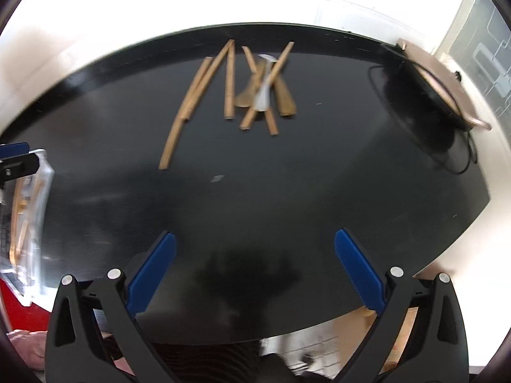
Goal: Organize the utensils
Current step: 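Move both open tools back over the remaining utensil pile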
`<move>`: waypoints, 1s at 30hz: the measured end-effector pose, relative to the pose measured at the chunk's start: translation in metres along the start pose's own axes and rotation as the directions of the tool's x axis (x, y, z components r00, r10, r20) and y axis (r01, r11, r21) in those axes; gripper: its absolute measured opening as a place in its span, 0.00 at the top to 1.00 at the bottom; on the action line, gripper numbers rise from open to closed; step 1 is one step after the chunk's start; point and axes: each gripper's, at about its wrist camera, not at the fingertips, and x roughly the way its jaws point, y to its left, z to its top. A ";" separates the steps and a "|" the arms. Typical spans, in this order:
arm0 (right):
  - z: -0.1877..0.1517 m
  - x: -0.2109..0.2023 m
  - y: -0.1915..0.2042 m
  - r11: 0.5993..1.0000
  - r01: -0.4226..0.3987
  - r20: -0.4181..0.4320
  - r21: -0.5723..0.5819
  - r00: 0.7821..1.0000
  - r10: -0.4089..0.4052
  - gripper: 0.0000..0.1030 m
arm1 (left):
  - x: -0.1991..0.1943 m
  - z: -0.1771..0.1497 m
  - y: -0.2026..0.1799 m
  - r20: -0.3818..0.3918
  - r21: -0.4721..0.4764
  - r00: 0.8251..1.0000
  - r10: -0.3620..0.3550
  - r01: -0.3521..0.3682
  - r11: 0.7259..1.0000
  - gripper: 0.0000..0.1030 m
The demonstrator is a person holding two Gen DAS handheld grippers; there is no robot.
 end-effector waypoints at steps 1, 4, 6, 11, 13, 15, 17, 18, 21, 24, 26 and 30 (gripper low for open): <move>0.005 0.004 -0.007 1.000 0.011 -0.002 -0.003 1.000 -0.011 0.06 | 0.008 0.005 -0.003 -0.014 -0.015 1.000 0.006 -0.006 1.000 0.06; 0.022 0.018 -0.030 1.000 0.020 -0.014 0.003 1.000 -0.020 0.06 | 0.023 0.019 -0.010 -0.034 -0.051 0.999 0.023 -0.024 0.998 0.06; 0.035 0.028 -0.043 1.000 0.012 -0.027 0.008 1.000 -0.012 0.06 | 0.030 0.030 -0.015 -0.038 -0.070 0.999 0.025 -0.028 0.997 0.06; 0.076 0.056 -0.070 0.999 -0.008 -0.047 -0.036 0.999 0.006 0.06 | 0.046 0.054 -0.027 -0.039 -0.117 0.997 0.061 -0.065 0.991 0.06; 0.090 0.066 -0.074 0.998 -0.021 -0.056 -0.063 0.998 0.017 0.06 | 0.053 0.061 -0.030 -0.045 -0.140 0.996 0.071 -0.077 0.987 0.06; 0.103 0.073 -0.075 0.994 -0.041 -0.072 -0.097 0.997 0.034 0.06 | 0.058 0.065 -0.034 -0.050 -0.165 0.996 0.075 -0.082 0.983 0.06; 0.115 0.076 -0.075 0.989 -0.059 -0.066 -0.137 0.997 0.050 0.07 | 0.063 0.069 -0.038 -0.057 -0.188 0.995 0.079 -0.088 0.978 0.06; 0.119 0.077 -0.074 0.986 -0.061 -0.059 -0.156 0.997 0.052 0.06 | 0.065 0.071 -0.039 -0.058 -0.194 0.995 0.083 -0.093 0.977 0.06; 0.126 0.081 -0.079 0.981 -0.069 -0.052 -0.181 0.997 0.060 0.07 | 0.070 0.079 -0.045 -0.059 -0.215 0.993 0.103 -0.113 0.970 0.06; 0.130 0.084 -0.092 0.982 -0.074 -0.050 -0.174 0.997 0.067 0.06 | 0.073 0.085 -0.051 -0.061 -0.215 0.989 0.133 -0.143 0.966 0.06; 0.130 0.085 -0.099 0.981 -0.070 -0.041 -0.180 0.997 0.064 0.06 | 0.077 0.089 -0.056 -0.067 -0.208 0.987 0.145 -0.156 0.966 0.06; 0.124 0.090 -0.104 0.977 -0.108 -0.069 -0.184 0.993 0.096 0.06 | 0.086 0.091 -0.064 -0.072 -0.210 0.983 0.170 -0.182 0.961 0.06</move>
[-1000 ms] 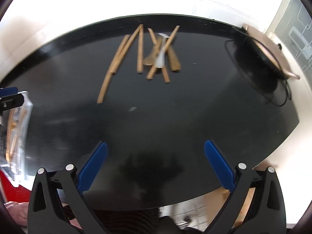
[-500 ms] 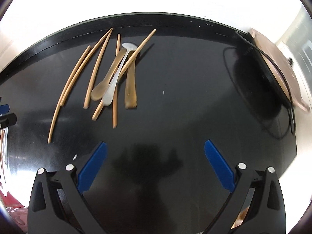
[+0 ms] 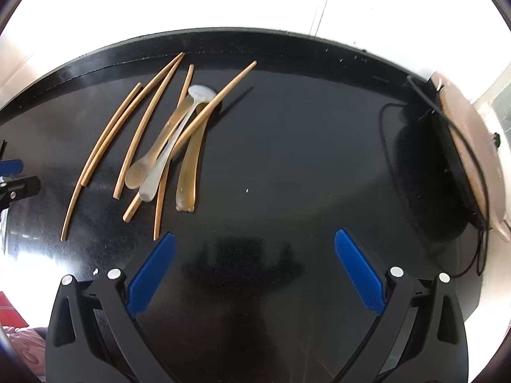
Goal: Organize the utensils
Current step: 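Move both open tools back over the remaining utensil pile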
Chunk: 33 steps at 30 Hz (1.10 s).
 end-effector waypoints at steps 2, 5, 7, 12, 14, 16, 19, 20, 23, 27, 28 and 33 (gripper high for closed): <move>-0.002 0.004 0.000 1.000 -0.027 -0.016 -0.008 1.000 0.027 0.06 | 0.003 0.000 -0.001 0.000 -0.011 1.000 0.000 0.000 1.000 0.06; -0.002 0.005 0.002 0.999 -0.040 -0.016 -0.030 0.999 0.039 0.06 | 0.006 0.002 -0.001 -0.002 -0.014 1.000 0.016 -0.016 1.000 0.06; 0.001 0.006 0.006 0.998 -0.048 -0.013 -0.050 0.999 0.047 0.07 | 0.008 0.004 -0.001 -0.005 -0.023 1.000 0.017 -0.017 1.000 0.06; 0.010 0.011 0.009 0.996 -0.068 -0.014 -0.053 0.998 0.067 0.06 | 0.012 0.004 0.000 -0.008 -0.033 0.999 0.035 -0.035 0.999 0.06; 0.013 0.014 0.009 0.997 -0.065 -0.016 -0.050 0.998 0.064 0.06 | 0.015 0.005 0.003 -0.011 -0.040 0.999 0.044 -0.045 0.998 0.06; 0.016 0.017 0.007 0.997 -0.065 -0.021 -0.040 0.998 0.064 0.07 | 0.016 0.006 0.006 -0.003 -0.046 0.998 0.062 -0.062 0.997 0.06; 0.019 0.023 0.008 0.996 -0.078 -0.035 -0.039 0.996 0.076 0.06 | 0.018 0.007 0.006 0.006 -0.028 0.996 0.089 -0.089 0.996 0.06; 0.020 0.025 0.010 0.996 -0.084 -0.043 -0.043 0.996 0.082 0.06 | 0.020 0.008 0.005 0.004 -0.023 0.996 0.090 -0.090 0.996 0.06; 0.023 0.032 0.014 0.995 -0.088 -0.055 -0.056 0.995 0.085 0.06 | 0.027 0.010 0.003 -0.009 -0.012 0.996 0.084 -0.085 0.996 0.06; 0.028 0.038 0.020 0.994 -0.087 -0.063 -0.068 0.995 0.083 0.06 | 0.038 0.015 0.003 -0.025 -0.004 0.996 0.084 -0.084 0.996 0.06; 0.029 0.039 0.022 0.994 -0.086 -0.065 -0.070 0.995 0.082 0.06 | 0.040 0.017 0.003 -0.029 -0.003 0.996 0.085 -0.085 0.996 0.06; 0.031 0.051 0.026 0.994 -0.086 -0.091 -0.068 0.993 0.079 0.06 | 0.050 0.024 0.002 -0.039 0.015 0.995 0.089 -0.089 0.996 0.06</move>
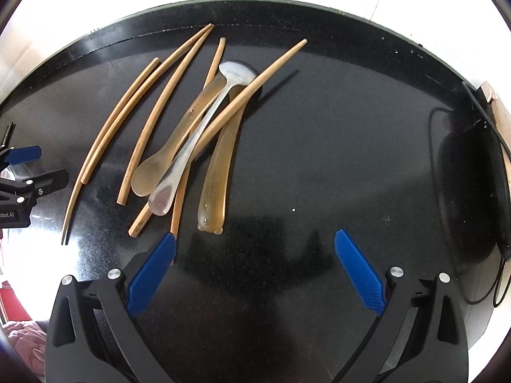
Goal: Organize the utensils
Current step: 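Move both open tools back over the remaining utensil pile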
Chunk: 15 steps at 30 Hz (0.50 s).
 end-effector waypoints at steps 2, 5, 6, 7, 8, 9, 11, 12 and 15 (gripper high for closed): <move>-0.001 0.004 -0.001 1.000 0.002 -0.007 0.002 1.000 -0.002 0.06 | 0.005 0.003 -0.001 -0.009 0.006 1.000 0.001 -0.001 1.000 0.06; 0.001 0.007 0.000 1.000 0.004 -0.011 0.003 1.000 -0.004 0.06 | 0.014 0.010 0.002 -0.016 0.005 1.000 -0.007 0.007 1.000 0.06; 0.000 0.008 0.000 1.000 0.006 -0.009 0.004 1.000 -0.006 0.06 | 0.016 0.012 0.003 -0.016 0.003 1.000 -0.007 0.007 1.000 0.06; 0.001 0.008 -0.001 1.000 0.006 -0.008 0.004 1.000 -0.006 0.07 | 0.017 0.015 0.004 -0.015 0.002 1.000 -0.006 0.006 1.000 0.06; 0.002 0.008 -0.001 1.000 0.006 -0.006 0.003 1.000 -0.006 0.06 | 0.020 0.017 0.004 -0.015 0.001 1.000 -0.006 0.006 1.000 0.06; 0.004 0.009 0.000 1.000 0.007 -0.004 0.004 1.000 -0.007 0.06 | 0.022 0.020 0.005 -0.015 0.000 1.000 -0.005 0.005 1.000 0.06; 0.008 0.011 -0.001 1.000 0.007 -0.004 0.002 1.000 -0.007 0.06 | 0.028 0.024 0.007 -0.022 0.003 1.000 0.000 0.000 1.000 0.06; 0.011 0.015 -0.001 1.000 0.005 -0.010 0.001 1.000 -0.005 0.06 | 0.031 0.025 0.007 -0.026 0.007 1.000 0.003 -0.003 1.000 0.06; 0.018 0.026 -0.003 1.000 0.001 -0.016 0.008 1.000 -0.001 0.05 | 0.042 0.030 0.002 -0.036 0.028 0.999 0.015 -0.014 1.000 0.06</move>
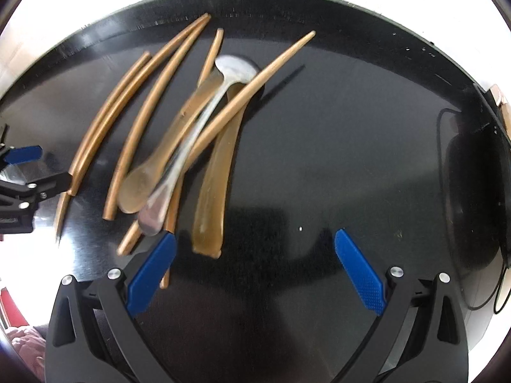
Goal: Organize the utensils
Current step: 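Move both open tools back over the remaining utensil pile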
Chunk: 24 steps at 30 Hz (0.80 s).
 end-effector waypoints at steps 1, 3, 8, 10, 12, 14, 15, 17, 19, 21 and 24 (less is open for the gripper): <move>0.004 0.001 -0.002 1.000 0.001 0.005 0.011 1.000 -0.001 0.05 | 0.002 0.002 -0.002 0.015 0.011 1.000 0.003 -0.003 1.000 0.06; 0.009 0.003 -0.008 1.000 0.002 0.007 0.023 1.000 -0.003 0.05 | 0.005 0.008 -0.005 0.027 0.019 1.000 0.002 -0.003 1.000 0.06; 0.016 0.005 -0.018 0.999 -0.001 0.018 0.040 1.000 0.001 0.05 | 0.012 0.023 -0.001 0.047 0.011 0.999 0.006 -0.006 1.000 0.05; 0.019 0.006 -0.020 0.999 -0.002 0.023 0.038 1.000 0.001 0.05 | 0.014 0.028 0.003 0.052 0.008 0.999 0.007 -0.008 1.000 0.05; 0.020 0.007 -0.019 0.999 -0.001 0.029 0.040 1.000 0.000 0.05 | 0.016 0.032 0.004 0.055 0.005 0.998 0.006 -0.006 1.000 0.05; 0.021 0.007 -0.019 0.999 0.001 0.034 0.048 0.999 -0.002 0.05 | 0.018 0.037 0.003 0.060 0.006 0.998 0.006 -0.007 1.000 0.05; 0.020 0.006 -0.017 0.999 0.001 0.036 0.050 0.999 -0.003 0.05 | 0.017 0.039 0.003 0.061 0.009 0.998 0.006 -0.007 1.000 0.05; 0.020 0.007 -0.017 0.999 0.000 0.048 0.048 0.999 -0.003 0.05 | 0.019 0.043 0.000 0.061 0.012 0.998 0.005 -0.006 1.000 0.05; 0.021 0.007 -0.016 0.999 -0.001 0.041 0.041 0.999 -0.001 0.05 | 0.020 0.049 -0.001 0.053 -0.008 0.999 0.006 -0.006 1.000 0.05; 0.027 0.006 -0.014 0.999 -0.002 0.017 0.046 1.000 0.001 0.05 | 0.021 0.054 0.001 0.048 -0.047 0.999 0.015 -0.013 0.999 0.05; 0.031 0.006 -0.014 0.997 0.007 -0.011 0.077 1.000 -0.006 0.05 | 0.016 0.058 -0.007 0.031 -0.104 0.999 0.028 -0.025 0.994 0.05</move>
